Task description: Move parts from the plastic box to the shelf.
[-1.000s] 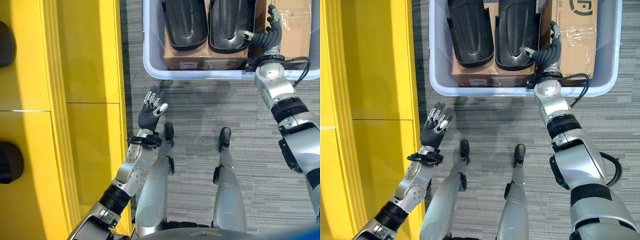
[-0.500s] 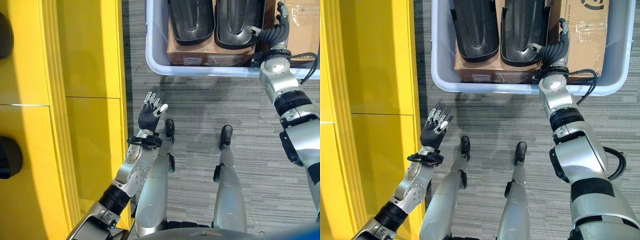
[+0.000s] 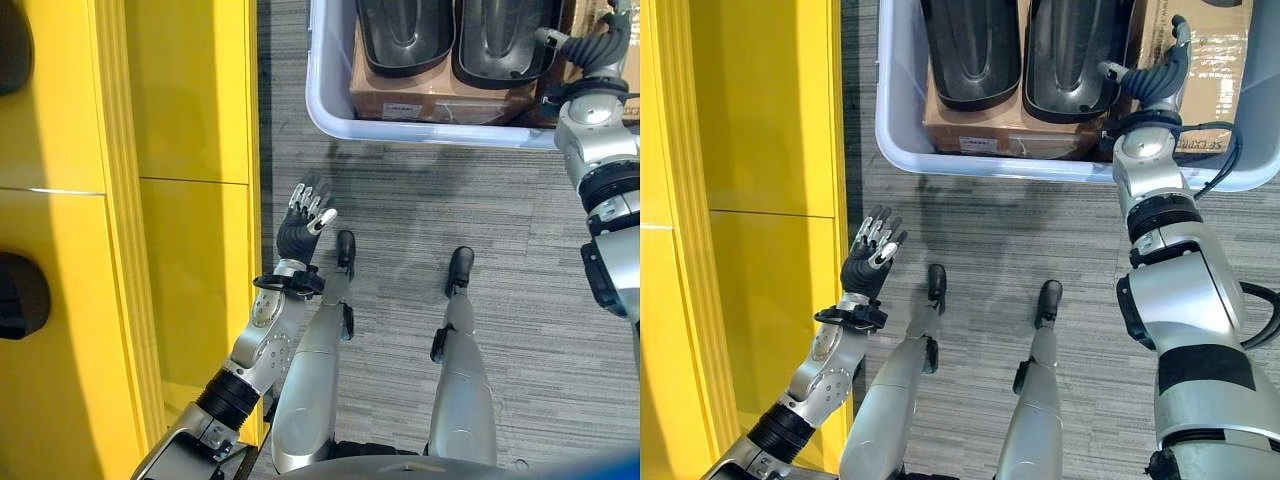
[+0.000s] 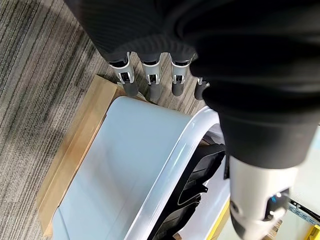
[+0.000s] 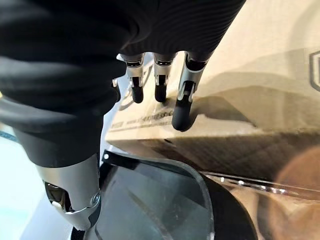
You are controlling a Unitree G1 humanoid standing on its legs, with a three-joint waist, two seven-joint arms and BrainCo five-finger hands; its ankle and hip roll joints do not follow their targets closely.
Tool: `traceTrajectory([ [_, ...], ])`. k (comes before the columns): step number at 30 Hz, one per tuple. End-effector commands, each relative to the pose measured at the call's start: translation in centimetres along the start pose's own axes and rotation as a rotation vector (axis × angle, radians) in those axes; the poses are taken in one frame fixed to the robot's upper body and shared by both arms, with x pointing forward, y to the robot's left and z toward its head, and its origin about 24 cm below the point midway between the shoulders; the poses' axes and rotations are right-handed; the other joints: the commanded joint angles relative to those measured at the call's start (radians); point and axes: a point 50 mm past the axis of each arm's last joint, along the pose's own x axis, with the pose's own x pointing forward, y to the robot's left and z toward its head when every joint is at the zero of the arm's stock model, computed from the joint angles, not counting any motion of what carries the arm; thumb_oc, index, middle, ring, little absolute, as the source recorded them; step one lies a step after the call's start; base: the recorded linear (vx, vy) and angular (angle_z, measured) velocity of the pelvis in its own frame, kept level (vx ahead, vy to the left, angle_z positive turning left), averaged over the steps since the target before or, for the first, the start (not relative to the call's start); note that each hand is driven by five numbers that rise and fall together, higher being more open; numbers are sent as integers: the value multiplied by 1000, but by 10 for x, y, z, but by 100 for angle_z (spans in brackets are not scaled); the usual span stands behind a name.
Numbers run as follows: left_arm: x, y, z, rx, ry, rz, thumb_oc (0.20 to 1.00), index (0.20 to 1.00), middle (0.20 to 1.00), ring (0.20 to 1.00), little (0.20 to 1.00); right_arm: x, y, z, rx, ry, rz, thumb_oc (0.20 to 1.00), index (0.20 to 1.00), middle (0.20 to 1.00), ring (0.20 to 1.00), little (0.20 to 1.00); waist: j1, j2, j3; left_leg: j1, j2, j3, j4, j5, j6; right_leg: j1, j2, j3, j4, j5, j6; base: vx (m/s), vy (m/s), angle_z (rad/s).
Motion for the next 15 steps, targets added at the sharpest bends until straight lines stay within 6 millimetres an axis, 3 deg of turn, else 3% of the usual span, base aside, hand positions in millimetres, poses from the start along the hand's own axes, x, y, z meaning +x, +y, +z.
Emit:
traceTrajectory([
  [1, -5, -13, 16, 2, -66, -95, 1000, 1000, 1000, 1000, 1000, 8, -12, 9, -30, 6, -21, 1000, 1000, 1000, 1000, 1000, 3, 29, 8, -38, 63, -8, 48, -43, -70, 102, -76, -31, 74, -80, 39, 0, 0, 0],
  [10, -2, -15, 16, 4, -77, -96, 1000, 1000, 1000, 1000, 1000, 1, 6, 3, -119, -19, 46, 1000, 1000, 1000, 1000, 1000, 4, 26, 8, -42, 62, -12, 43, -43, -66, 96, -70, -29, 75, -82, 36, 0, 0, 0],
  [15, 0, -11, 21, 11, -103, -68, 1000, 1000, 1000, 1000, 1000, -7, 30, 27, -130, -156, 104, 1000, 1000, 1000, 1000, 1000, -11, 9, 8, -37, 65, -10, 44, -43, -68, 100, -66, -31, 75, -84, 34, 0, 0, 0],
])
